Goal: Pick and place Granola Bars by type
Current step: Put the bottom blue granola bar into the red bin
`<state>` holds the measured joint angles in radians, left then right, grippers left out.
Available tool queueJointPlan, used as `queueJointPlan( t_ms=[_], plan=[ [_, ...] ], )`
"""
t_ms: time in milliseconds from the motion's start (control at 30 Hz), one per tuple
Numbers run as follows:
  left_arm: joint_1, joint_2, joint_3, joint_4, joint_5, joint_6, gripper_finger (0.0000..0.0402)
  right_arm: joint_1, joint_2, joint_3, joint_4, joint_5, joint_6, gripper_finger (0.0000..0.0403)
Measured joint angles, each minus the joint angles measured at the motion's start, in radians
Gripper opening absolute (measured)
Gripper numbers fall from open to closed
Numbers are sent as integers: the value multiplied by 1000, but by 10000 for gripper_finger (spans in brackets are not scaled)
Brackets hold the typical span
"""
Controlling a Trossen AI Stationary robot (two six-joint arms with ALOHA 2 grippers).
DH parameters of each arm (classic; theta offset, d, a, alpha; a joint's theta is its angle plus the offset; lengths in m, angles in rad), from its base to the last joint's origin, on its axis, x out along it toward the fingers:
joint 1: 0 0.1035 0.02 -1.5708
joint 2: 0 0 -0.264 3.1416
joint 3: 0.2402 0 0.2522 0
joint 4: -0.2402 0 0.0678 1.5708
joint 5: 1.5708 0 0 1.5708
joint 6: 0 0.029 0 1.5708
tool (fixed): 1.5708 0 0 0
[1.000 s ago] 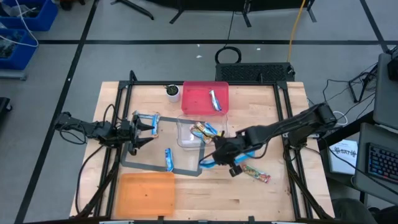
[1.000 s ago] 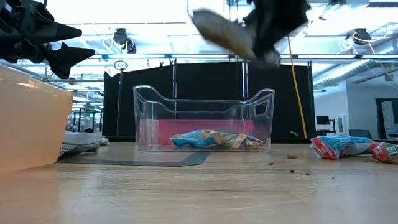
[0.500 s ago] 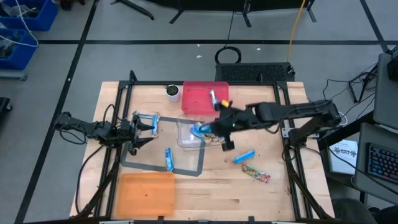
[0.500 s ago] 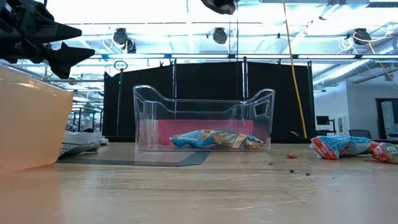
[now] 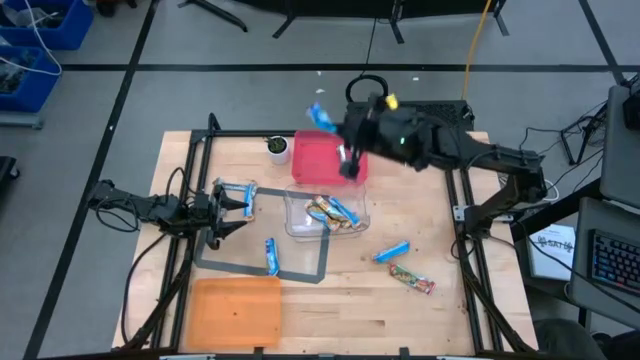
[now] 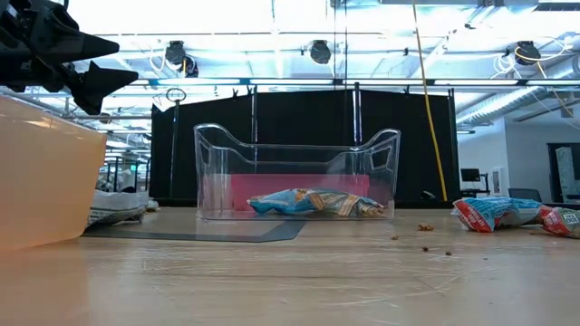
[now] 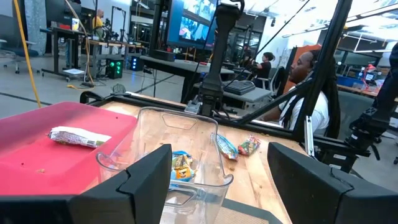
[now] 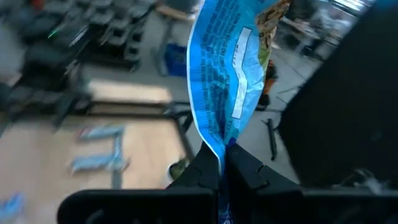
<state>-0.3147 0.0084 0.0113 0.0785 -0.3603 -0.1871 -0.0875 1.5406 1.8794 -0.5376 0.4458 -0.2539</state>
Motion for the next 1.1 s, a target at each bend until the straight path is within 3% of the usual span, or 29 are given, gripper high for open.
queueJointPlan(
  t_ms=[267,533,1100],
  plan=[
    [0,0,0,0,0,0,269,-167,53,1,-42,0,184,0],
    [0,0,0,0,0,0,269,-259,167,-1,-32,-31,280,0],
    [0,0,0,0,0,0,269,-328,384,-1,-100,-86,637,0]
  ],
)
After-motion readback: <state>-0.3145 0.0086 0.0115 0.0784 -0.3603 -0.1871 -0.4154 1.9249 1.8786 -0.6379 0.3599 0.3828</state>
